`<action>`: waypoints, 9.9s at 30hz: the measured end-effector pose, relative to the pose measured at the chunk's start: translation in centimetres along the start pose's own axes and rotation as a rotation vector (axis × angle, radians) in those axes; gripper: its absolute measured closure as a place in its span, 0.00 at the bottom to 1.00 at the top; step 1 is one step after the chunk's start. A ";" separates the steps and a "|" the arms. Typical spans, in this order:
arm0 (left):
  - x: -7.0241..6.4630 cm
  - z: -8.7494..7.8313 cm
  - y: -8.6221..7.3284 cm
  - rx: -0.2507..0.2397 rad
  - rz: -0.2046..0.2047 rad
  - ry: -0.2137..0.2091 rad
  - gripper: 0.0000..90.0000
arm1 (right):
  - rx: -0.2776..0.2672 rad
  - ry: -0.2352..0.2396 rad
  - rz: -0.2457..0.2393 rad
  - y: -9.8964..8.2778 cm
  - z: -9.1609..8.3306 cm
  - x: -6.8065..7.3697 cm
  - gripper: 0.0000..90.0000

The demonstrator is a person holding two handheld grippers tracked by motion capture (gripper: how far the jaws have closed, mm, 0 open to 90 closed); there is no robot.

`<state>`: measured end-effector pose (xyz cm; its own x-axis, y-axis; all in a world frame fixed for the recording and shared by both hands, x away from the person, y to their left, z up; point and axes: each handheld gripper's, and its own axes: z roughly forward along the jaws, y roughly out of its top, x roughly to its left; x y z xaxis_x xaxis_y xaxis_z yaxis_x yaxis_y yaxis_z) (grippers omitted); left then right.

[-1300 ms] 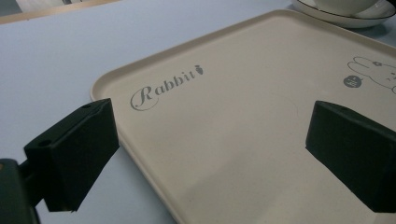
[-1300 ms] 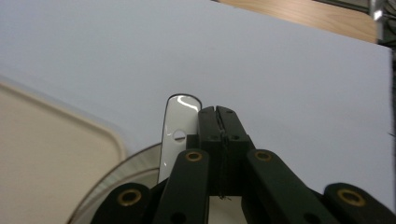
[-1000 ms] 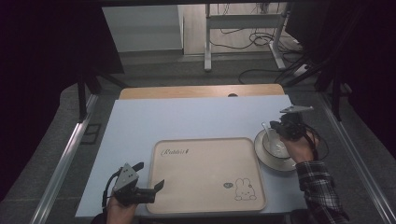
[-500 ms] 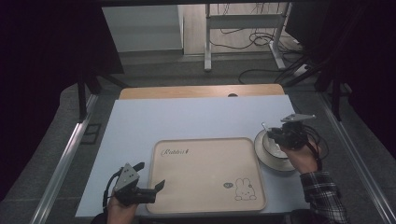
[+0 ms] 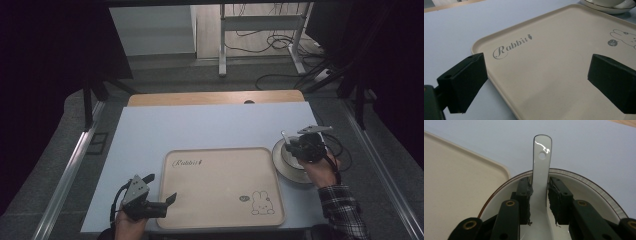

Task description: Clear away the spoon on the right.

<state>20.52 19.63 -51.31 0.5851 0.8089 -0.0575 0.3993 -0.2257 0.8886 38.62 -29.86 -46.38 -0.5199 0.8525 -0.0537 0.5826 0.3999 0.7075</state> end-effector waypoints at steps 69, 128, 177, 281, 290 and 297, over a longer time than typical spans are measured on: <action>0.0 0.0 0.1 -0.008 -0.001 0.001 0.03 | -0.096 0.115 -0.057 3.2 -8.8 2.5 0.84; -0.1 0.0 0.1 -0.012 0.002 -0.004 0.03 | 0.203 0.274 -0.176 -0.1 -2.6 10.2 0.84; -0.2 0.0 0.1 -0.010 0.009 -0.007 0.03 | 0.069 0.271 -0.226 -3.1 -0.1 12.3 1.00; -0.2 -0.2 0.2 -0.011 -0.004 -0.011 0.03 | -0.117 0.199 -0.161 -3.5 -2.9 10.5 0.30; -0.2 -0.2 0.2 -0.009 -0.001 -0.010 0.03 | -0.139 0.207 -0.154 -4.1 -3.1 10.5 0.12; -0.2 -0.2 0.2 -0.010 0.001 -0.010 0.03 | -0.157 0.204 -0.151 -4.4 -3.5 10.4 0.06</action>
<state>20.35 19.52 -51.05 0.5925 0.8032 -0.0612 0.3917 -0.2209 0.8932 28.49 -23.90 -47.57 -0.7172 0.6960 -0.0350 0.3941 0.4465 0.8033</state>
